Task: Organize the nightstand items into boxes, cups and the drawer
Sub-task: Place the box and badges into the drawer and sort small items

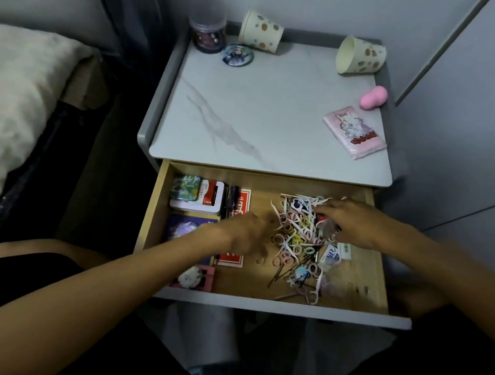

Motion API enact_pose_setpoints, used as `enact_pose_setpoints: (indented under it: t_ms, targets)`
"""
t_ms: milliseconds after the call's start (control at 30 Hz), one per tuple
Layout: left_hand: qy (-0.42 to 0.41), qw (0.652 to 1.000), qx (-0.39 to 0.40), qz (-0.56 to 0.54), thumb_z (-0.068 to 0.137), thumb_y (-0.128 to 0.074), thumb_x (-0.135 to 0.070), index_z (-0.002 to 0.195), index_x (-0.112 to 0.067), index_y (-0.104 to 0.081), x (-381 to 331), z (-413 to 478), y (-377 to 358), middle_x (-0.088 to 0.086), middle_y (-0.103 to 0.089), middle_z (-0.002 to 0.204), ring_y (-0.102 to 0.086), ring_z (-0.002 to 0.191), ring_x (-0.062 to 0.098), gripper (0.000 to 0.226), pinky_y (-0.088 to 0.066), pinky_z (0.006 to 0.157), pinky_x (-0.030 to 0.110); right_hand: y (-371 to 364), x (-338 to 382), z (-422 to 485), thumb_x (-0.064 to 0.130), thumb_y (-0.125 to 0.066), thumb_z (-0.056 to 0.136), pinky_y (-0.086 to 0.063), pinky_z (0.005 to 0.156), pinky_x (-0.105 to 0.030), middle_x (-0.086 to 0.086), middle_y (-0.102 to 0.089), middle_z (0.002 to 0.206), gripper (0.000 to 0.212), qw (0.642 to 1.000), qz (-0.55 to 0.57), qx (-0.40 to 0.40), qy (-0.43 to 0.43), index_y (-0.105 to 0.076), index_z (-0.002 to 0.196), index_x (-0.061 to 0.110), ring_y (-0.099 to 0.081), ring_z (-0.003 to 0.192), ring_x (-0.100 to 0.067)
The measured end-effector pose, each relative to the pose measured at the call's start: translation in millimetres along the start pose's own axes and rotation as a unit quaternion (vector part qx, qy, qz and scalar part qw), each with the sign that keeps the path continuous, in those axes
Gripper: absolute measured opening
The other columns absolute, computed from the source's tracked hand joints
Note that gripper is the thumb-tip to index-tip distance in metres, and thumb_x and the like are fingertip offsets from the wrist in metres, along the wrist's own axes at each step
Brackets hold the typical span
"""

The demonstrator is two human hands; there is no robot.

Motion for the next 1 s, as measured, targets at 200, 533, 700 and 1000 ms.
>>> enact_pose_setpoints:
  t_ms: [200, 533, 700, 1000]
  targets:
    - [0.034, 0.995, 0.0, -0.092, 0.087, -0.074, -0.025, 0.158, -0.026, -0.004, -19, 35, -20, 0.018, -0.036, 0.152, -0.048, 0.13, 0.036, 0.1, -0.048, 0.101, 0.041, -3, -16, 3, 0.014, -0.065, 0.088, -0.046, 0.072, -0.028, 0.004, -0.065, 0.11, 0.02, 0.996, -0.059, -0.059, 0.007, -0.061, 0.104, 0.026, -0.062, 0.096, -0.015]
    - [0.045, 0.995, -0.045, -0.082, 0.078, -0.084, -0.027, 0.152, -0.029, -0.016, -29, 61, -43, 0.022, -0.034, 0.145, -0.049, 0.125, 0.043, 0.1, -0.047, 0.102, 0.046, 0, -7, 30, 0.025, -0.065, 0.093, -0.054, 0.093, -0.04, -0.002, -0.06, 0.133, 0.044, 0.982, 0.179, -0.059, -0.004, -0.053, 0.135, 0.028, -0.064, 0.107, -0.018]
    - [0.006, 0.992, -0.119, -0.034, 0.087, -0.073, -0.016, 0.142, -0.021, -0.032, -34, 67, -49, 0.023, -0.052, 0.131, -0.06, 0.109, 0.04, 0.069, -0.051, 0.093, 0.044, -6, 15, 44, 0.017, -0.06, 0.092, -0.044, 0.106, -0.042, -0.002, -0.041, 0.151, 0.069, 0.995, 0.06, -0.072, 0.037, -0.029, 0.151, 0.034, -0.047, 0.132, -0.028]
    - [-0.017, 0.991, -0.116, -0.066, 0.086, -0.074, -0.02, 0.131, -0.015, -0.055, -31, 63, -44, 0.012, -0.064, 0.127, -0.062, 0.113, 0.031, 0.049, -0.05, 0.096, 0.039, -10, 10, 40, 0.034, -0.065, 0.09, -0.044, 0.097, -0.043, -0.007, -0.049, 0.136, 0.056, 0.999, -0.026, -0.041, 0.011, -0.039, 0.138, 0.023, -0.049, 0.125, -0.028]
Point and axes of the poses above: each hand's wrist, its own z-axis towards the middle knuckle, its own y-axis out of the back of the hand, x = y × z, the point moved 1 cm from there along z, towards the middle knuckle
